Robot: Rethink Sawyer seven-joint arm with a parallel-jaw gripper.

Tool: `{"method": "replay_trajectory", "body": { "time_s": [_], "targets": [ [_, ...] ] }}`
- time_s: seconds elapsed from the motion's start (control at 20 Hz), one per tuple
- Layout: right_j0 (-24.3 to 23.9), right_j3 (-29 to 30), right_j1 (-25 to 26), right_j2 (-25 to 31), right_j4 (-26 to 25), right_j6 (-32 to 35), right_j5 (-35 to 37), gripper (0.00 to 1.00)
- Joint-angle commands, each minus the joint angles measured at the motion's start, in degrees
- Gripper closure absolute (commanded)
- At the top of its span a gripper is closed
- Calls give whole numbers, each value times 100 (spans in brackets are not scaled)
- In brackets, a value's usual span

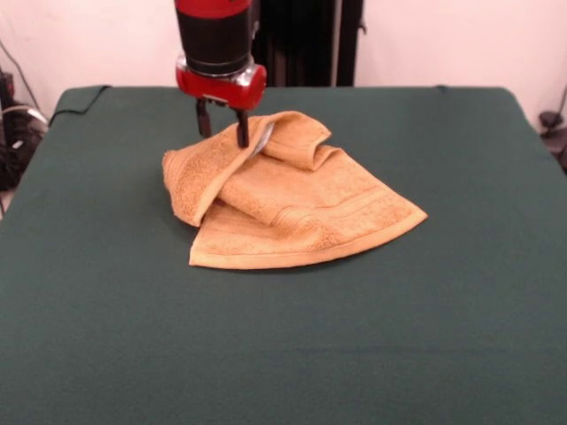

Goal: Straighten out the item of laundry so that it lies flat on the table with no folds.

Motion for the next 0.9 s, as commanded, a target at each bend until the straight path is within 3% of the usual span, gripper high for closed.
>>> {"method": "replay_trajectory", "body": {
  "time_s": [0.05,0.2,0.9],
  "targets": [
    [228,-66,649,416,232,528,-562,0],
    [125,-118,626,515,268,325,-355,0],
    [-80,337,-412,887,883,-103,813,0]
  ]
}}
